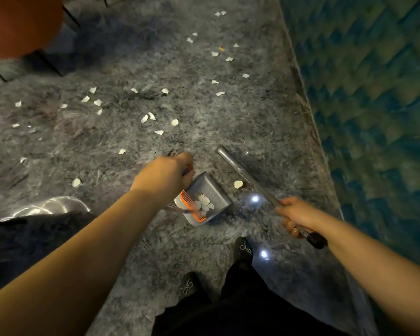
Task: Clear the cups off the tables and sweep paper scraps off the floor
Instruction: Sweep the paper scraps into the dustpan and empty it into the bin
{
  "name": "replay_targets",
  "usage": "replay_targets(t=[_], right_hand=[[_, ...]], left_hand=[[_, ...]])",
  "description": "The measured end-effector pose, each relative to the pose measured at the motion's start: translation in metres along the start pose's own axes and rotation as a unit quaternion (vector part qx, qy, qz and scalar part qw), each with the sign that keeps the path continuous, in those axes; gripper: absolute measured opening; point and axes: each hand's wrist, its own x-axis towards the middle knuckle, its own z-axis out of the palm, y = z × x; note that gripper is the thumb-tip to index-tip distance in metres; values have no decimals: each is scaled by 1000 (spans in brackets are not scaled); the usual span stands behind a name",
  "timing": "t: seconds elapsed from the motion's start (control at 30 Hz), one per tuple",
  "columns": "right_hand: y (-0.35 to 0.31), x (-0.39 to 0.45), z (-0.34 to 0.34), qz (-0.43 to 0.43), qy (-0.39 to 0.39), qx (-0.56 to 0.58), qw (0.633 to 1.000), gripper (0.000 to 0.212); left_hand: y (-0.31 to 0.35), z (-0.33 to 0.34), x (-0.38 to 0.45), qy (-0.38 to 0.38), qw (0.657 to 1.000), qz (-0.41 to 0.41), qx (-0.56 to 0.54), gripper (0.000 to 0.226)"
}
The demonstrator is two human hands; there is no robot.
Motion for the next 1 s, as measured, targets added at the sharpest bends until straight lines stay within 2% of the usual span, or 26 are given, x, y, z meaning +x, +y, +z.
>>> replay_targets(t=[0.13,0.23,0.37,0.63,0.7,0.83,1.0], right_hand=[[-2,32,-41,10,3,15,1000,5],[-4,62,-64,15,13,-17,1000,16],[-9,88,-76,31,2,-25,999,17],[-22,92,-46,41,-79,-67,994,7],[-28,89,-40,60,-113,-30,991,4],[-44,79,-32,96,-159,40,982,11],[-67,63,-5,66,-161,19,985,10]], left_hand=[[27,10,41,-15,1000,-2,14,12],[38,10,70,-24,999,-14,23,11],[39,8,93,-2,999,-22,31,11],[37,10,89,2,999,-32,42,12],[35,10,83,0,998,-39,46,12],[26,4,71,6,998,-46,43,14],[2,-4,49,67,994,-88,-14,17]])
